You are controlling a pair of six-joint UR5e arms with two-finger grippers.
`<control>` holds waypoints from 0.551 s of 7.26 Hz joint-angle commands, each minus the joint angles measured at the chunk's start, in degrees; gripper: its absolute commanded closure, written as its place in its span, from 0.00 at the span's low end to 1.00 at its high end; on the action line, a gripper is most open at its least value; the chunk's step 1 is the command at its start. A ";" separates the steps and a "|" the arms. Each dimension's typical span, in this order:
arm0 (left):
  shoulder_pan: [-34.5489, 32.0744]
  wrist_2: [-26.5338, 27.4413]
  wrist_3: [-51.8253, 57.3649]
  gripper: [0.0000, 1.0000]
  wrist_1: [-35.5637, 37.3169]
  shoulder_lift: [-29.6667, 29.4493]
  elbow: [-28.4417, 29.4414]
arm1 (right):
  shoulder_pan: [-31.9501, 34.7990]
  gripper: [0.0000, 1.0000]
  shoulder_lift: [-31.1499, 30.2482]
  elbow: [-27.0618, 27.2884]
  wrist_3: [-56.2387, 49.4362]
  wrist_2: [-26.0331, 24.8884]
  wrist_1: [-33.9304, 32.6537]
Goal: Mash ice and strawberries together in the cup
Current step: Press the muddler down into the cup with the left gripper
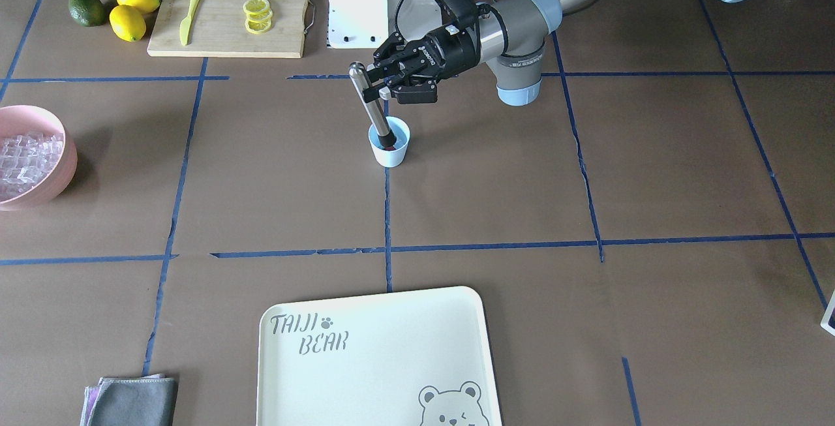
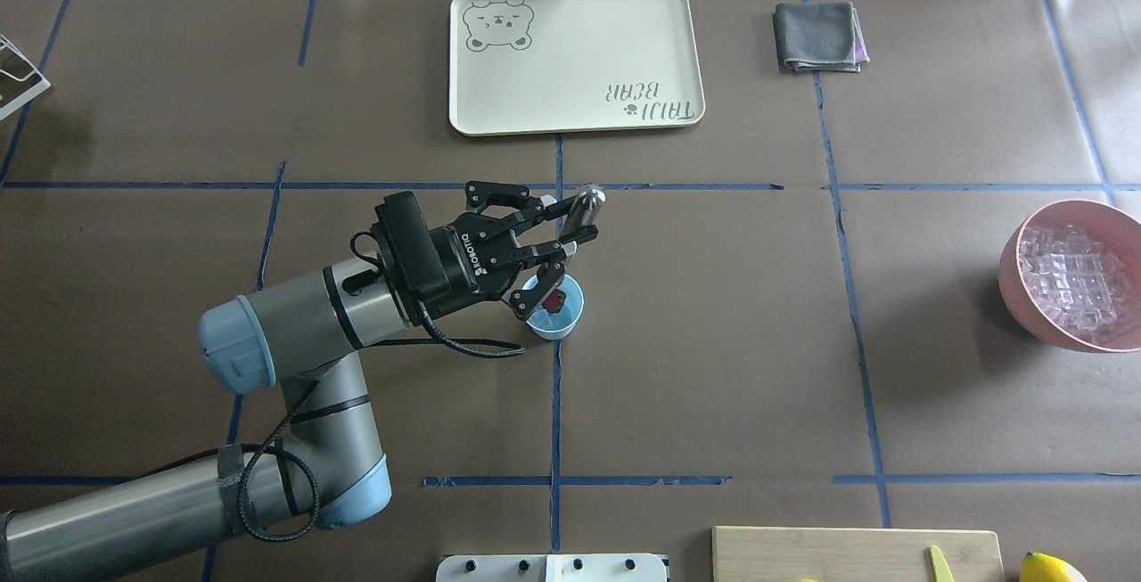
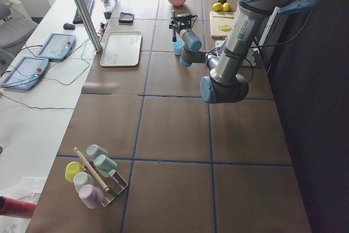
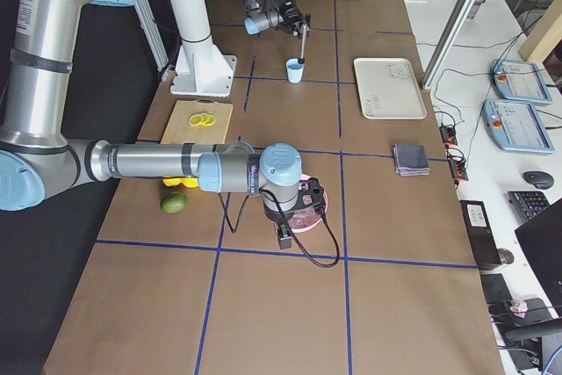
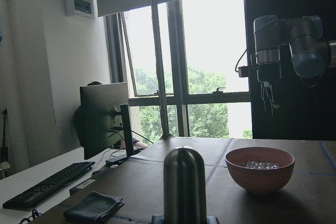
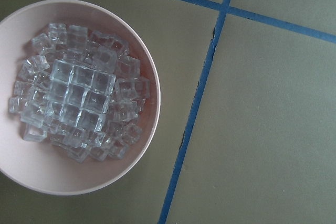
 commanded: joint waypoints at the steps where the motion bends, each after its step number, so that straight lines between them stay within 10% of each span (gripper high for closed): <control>1: 1.01 0.38 0.03 1.00 -2.92 -0.17 2.36 | 0.06 0.00 -0.02 0.00 -0.06 0.00 -0.01; 4: 2.33 0.38 -0.50 1.00 -3.54 0.53 1.92 | 0.32 0.00 -0.02 0.27 -0.06 0.00 -0.01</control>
